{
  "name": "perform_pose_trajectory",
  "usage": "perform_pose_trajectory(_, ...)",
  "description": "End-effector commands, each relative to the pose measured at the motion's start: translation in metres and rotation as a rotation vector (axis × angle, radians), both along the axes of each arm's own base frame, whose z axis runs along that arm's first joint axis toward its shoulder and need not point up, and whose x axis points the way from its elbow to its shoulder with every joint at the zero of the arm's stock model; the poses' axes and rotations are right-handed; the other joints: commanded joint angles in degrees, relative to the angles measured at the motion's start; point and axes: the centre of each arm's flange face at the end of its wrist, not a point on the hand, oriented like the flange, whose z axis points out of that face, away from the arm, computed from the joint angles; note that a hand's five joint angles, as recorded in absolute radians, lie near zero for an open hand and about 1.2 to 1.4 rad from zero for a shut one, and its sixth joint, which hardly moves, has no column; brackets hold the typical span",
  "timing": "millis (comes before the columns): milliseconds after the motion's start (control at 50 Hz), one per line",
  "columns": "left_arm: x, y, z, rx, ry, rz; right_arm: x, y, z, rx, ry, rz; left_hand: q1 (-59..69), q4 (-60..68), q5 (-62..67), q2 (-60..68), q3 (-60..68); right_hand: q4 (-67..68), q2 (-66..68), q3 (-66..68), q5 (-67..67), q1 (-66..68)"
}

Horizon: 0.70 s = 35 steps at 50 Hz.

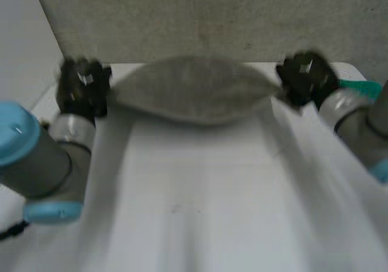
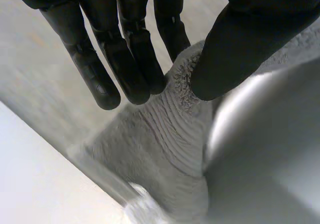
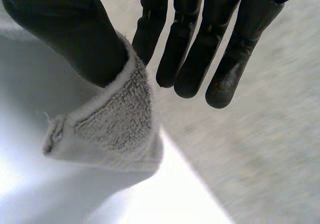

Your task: Fold the laundry.

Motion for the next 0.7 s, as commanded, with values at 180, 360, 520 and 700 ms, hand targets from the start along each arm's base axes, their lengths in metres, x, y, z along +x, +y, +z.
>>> perform_pose_trajectory(180, 0.016, 0.049, -0.078, 0.256, -0.233, -0.009, -0.032, 0.060, -0.089, 0.304, 0.367, 0.045, 10.59, 9.12, 10.41, 9.14, 9.20, 11.79, 12.46, 12.39, 12.88, 23.30)
perform_pose_trajectory(360, 0.045, 0.111, -0.071, 0.435, -0.546, -0.053, -0.063, 0.115, -0.043, 0.566, 0.528, 0.097, 11.93, 10.46, 11.75, 10.48, 10.54, 11.79, 12.46, 12.39, 12.88, 23.30)
perform_pose_trajectory(520, 0.052, 0.153, -0.065, 0.570, -0.662, -0.164, -0.076, 0.147, -0.042, 0.615, 0.720, 0.230, 11.60, 10.14, 11.42, 10.16, 10.22, 11.79, 12.46, 12.39, 12.88, 23.30)
perform_pose_trajectory(700, 0.015, 0.086, -0.065, 0.376, -0.588, -0.122, -0.057, 0.088, -0.051, 0.487, 0.563, 0.079, 11.26, 9.80, 11.08, 9.81, 9.87, 11.79, 12.46, 12.39, 12.88, 23.30)
